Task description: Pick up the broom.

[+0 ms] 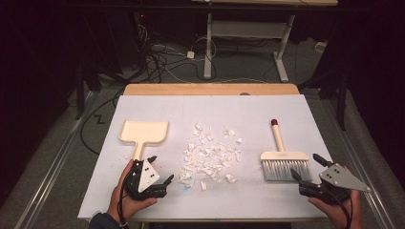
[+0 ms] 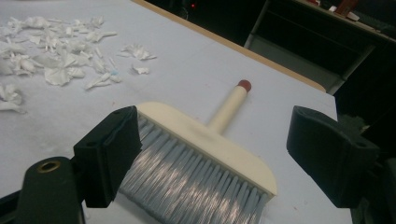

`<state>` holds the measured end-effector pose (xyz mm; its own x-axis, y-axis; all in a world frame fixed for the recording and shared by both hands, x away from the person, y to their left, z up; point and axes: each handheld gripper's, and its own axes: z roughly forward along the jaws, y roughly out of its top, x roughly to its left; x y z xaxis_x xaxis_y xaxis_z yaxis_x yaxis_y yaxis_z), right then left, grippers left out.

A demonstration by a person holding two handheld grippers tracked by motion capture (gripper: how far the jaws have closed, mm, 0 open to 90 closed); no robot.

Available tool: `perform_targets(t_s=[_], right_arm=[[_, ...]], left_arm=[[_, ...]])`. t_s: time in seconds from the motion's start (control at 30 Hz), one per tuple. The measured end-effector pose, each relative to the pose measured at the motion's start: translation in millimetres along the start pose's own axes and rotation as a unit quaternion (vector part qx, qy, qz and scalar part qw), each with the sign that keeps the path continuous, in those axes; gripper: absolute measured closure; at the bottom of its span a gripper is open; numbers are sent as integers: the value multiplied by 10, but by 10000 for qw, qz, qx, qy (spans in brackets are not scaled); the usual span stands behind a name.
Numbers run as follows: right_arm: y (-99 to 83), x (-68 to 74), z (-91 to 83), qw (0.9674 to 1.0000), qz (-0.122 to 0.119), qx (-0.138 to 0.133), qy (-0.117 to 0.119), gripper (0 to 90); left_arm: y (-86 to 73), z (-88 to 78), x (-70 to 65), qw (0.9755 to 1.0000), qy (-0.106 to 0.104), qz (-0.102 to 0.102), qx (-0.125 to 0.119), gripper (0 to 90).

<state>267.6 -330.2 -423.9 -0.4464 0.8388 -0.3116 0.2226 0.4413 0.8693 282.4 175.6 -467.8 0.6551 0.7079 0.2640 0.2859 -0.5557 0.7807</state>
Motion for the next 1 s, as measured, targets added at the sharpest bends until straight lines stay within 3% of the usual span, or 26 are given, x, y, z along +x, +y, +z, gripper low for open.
perform_targets(t_s=[0.2,0.4,0.5,0.7,0.8,0.93,0.97,1.0], right_arm=[[-40,29,39,9999,-20,77,-64,190],[18,-6,92,9998,82,169,107,224],[87,-50,205,9990,-21,439,-70,245],[309,-208,530,9954,365,879,-50,245],[398,-276,783,9900,724,1209,121,276],[418,-333,1164,9792,1062,1727,84,343],[418,-333,1164,9792,1062,1727,84,343],[373,-327,1358,9705,1123,2132,45,354]], left_arm=[[-19,39,5,9999,-59,5,93,177],[-45,60,-12,9996,-119,70,241,177],[-37,56,-22,9997,-124,63,212,177],[-32,92,-16,9994,-207,76,285,177],[-26,95,-15,9993,-278,71,255,181],[-32,88,-43,9989,-354,138,262,181],[-33,82,-45,9989,-371,145,260,181],[-34,76,-46,9989,-379,128,247,181]])
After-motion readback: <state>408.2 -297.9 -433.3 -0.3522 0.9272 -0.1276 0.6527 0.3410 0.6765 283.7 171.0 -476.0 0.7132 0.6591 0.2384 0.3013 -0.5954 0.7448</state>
